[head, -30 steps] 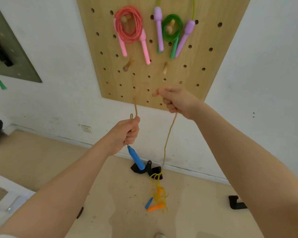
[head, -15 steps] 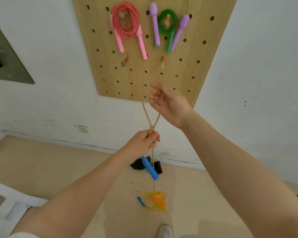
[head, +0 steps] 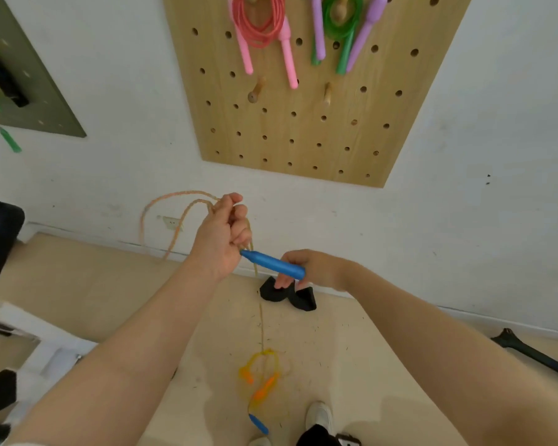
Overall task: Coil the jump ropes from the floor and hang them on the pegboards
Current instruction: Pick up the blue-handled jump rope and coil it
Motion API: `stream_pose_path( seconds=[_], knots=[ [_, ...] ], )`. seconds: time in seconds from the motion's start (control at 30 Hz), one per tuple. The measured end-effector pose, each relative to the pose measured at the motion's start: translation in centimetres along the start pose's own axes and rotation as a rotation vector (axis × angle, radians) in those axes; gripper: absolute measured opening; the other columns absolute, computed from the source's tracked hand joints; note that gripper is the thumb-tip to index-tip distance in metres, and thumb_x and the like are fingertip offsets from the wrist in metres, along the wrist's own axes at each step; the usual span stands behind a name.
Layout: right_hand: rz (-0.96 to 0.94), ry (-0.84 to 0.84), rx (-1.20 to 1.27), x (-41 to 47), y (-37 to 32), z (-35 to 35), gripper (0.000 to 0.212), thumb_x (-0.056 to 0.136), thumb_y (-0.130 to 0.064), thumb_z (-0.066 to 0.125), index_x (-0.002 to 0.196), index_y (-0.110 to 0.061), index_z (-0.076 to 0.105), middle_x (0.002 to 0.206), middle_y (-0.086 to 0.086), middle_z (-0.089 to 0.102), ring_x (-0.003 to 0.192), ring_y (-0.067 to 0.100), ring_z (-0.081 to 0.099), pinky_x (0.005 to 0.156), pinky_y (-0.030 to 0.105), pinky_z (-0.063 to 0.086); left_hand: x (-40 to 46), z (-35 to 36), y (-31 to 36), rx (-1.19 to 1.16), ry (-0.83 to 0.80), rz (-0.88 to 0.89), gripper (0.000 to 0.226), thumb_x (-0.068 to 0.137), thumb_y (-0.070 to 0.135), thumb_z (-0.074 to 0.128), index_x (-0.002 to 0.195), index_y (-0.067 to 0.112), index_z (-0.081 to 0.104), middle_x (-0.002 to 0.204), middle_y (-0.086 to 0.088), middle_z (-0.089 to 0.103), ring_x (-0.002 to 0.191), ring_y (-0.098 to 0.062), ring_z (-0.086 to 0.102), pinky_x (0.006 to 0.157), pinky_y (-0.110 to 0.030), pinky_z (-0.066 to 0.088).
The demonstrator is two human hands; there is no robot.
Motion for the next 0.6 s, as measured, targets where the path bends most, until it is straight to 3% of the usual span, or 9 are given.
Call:
stream_pose_path(
  seconds=[0.1,0.17,0.27,0.37,0.43,0.5,0.6],
  knots=[
    [0.018,-0.041,-0.188,0.7,0.4,-0.1,0.035,0.09,-0.01,0.049,0.119,-0.031,0.048,0.129,0.004,0.054,0.118,0.029,0.051,0.103,0.043,0.04,-0.4,-0.4,0.7,-0.124,-0.009,-0.041,0.029,0.101,0.026,0.033,0.08,0.016,0.05,0.045,0.009,0.043,0.027,-0.003,0.023,0.031,-0.014,0.018],
    [0.034,-0.064,-0.173,0.9,0.7,1.4,0.066,0.089,-0.022,0.057,0.142,-0.04,0.022,0.145,-0.005,0.038,0.125,0.023,0.046,0.108,0.042,0.035,-1.0,0.3,1.3,-0.197,-0.081,-0.061,0.028,0.1,0.025,0.033,0.081,0.016,0.051,0.045,0.009,0.044,0.026,-0.005,0.025,0.031,-0.013,0.018],
    [0.028,-0.046,-0.052,1.9,0.6,3.7,0.09,0.086,-0.031,0.064,0.146,-0.042,-0.002,0.152,-0.008,0.025,0.123,0.018,0.046,0.104,0.035,0.039,-2.0,2.1,2.2,-0.21,-0.222,-0.079,0.027,0.098,0.024,0.033,0.082,0.015,0.053,0.043,0.009,0.043,0.024,-0.006,0.027,0.031,-0.014,0.019],
    [0.06,-0.033,-0.015,2.9,0.0,5.2,0.078,0.089,-0.033,0.059,0.148,-0.034,0.009,0.143,0.0,0.043,0.097,0.015,0.06,0.094,0.033,0.048,-3.1,3.7,2.9,-0.23,-0.354,-0.109,0.024,0.088,0.023,0.039,0.078,0.013,0.059,0.041,0.008,0.042,0.025,-0.008,0.02,0.03,-0.014,0.019],
    [0.075,0.0,0.077,3.3,-0.8,5.5,0.06,0.094,-0.023,0.053,0.146,-0.023,0.024,0.14,0.008,0.044,0.085,0.013,0.056,0.075,0.024,0.051,-3.3,4.1,3.3,-0.269,-0.418,-0.146,0.027,0.086,0.021,0.042,0.074,0.01,0.064,0.04,0.006,0.042,0.031,-0.008,0.012,0.03,-0.015,0.019],
    [0.034,0.021,0.031,3.2,-1.8,5.4,0.042,0.096,-0.009,0.046,0.138,-0.013,0.041,0.132,0.007,0.048,0.086,0.015,0.049,0.059,0.014,0.044,-3.1,4.0,3.4,-0.336,-0.508,-0.197,0.02,0.085,0.016,0.05,0.077,0.006,0.066,0.041,0.004,0.045,0.033,-0.006,0.013,0.031,-0.015,0.02],
    [-0.052,0.05,-0.135,2.7,-2.1,4.4,0.024,0.095,-0.005,0.044,0.11,-0.01,0.061,0.111,0.008,0.056,0.092,0.015,0.048,0.066,0.019,0.043,-3.4,4.4,3.6,-0.432,-0.615,-0.267,0.017,0.088,0.01,0.053,0.084,0.001,0.067,0.044,0.001,0.05,0.033,-0.007,0.018,0.033,-0.018,0.023]
  ],
)
Point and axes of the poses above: each hand's wrist, its own x-axis towards the middle knuckle, its own z-axis out of the palm, y = z × x, the point moved 4 cm from there along x, towards the middle knuckle
